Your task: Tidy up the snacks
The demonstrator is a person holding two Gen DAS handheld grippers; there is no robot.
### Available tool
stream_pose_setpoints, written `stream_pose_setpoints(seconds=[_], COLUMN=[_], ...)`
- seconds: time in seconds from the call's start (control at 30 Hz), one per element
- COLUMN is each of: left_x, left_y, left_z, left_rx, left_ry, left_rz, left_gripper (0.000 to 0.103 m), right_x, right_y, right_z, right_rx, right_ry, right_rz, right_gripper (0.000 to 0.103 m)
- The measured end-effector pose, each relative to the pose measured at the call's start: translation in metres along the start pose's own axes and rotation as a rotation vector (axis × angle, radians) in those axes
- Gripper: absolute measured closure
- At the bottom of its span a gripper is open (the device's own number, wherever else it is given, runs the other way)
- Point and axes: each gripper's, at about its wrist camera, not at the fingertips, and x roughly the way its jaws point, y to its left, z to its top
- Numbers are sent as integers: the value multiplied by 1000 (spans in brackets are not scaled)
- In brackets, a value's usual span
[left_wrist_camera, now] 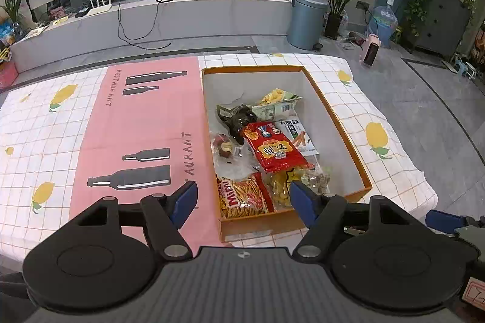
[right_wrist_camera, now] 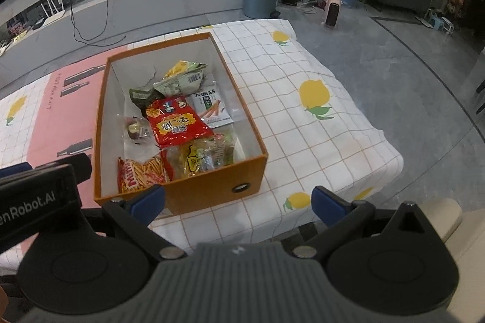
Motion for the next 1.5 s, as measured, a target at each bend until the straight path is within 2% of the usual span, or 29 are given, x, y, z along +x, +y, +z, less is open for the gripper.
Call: stream_pose_setpoints(seconds=[0.2,0.5,1.5], left_x=[-1,-2,-11], left_y=[0,-3,-4], left_z=[1,0,0], left_rx=[10,15,28], left_ry=[-30,-33,-56], left_rz=[2,-9,-16], left_gripper=[24,24,24], right_x=[5,7,-2], right_y=[8,18,16], right_z=[1,-3,-8], right_rx=[3,-5,-12], right_ry=[-3,-10,-42], right_rz=[13,29,59], right_gripper=[3,3,3])
